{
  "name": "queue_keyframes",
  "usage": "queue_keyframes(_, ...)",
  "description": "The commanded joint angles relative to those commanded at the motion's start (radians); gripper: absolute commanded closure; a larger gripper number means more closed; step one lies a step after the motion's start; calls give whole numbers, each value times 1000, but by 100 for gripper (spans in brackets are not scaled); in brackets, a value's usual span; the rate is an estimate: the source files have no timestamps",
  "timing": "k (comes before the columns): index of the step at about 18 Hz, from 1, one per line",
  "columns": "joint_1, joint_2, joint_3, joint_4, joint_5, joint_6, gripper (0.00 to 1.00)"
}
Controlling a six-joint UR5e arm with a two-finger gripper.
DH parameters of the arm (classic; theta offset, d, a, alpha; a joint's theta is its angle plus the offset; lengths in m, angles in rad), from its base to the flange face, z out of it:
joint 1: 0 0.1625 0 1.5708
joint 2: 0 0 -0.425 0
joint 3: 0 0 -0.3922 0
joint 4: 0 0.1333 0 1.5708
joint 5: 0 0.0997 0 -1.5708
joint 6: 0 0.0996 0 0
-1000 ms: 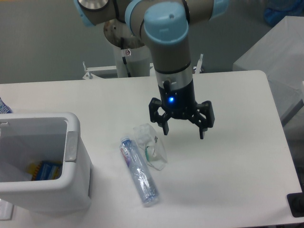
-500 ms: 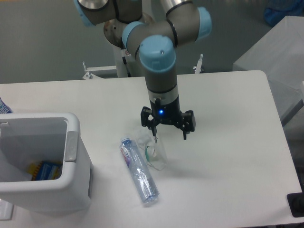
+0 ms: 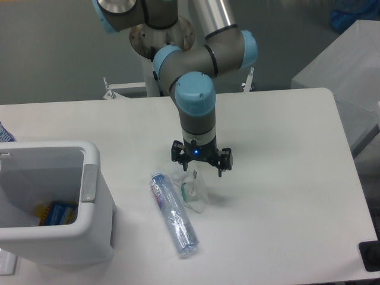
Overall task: Place the trash in the trash can
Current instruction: 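Lower the open gripper over the crumpled clear plastic cup, then close the gripper on the clear plastic cup and lift it, then carry the cup over the white trash bin and open the gripper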
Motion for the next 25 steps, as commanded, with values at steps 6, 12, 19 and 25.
queue_keyframes(6,-8,-17,-5,6,5,-2,41)
queue_keyframes(12,-3,-17,6,5,-6,5,100)
queue_keyframes(19,41,-11,89,-12,-34,6,100)
queue_keyframes(25,127,67,213,-41,-260,-32,100)
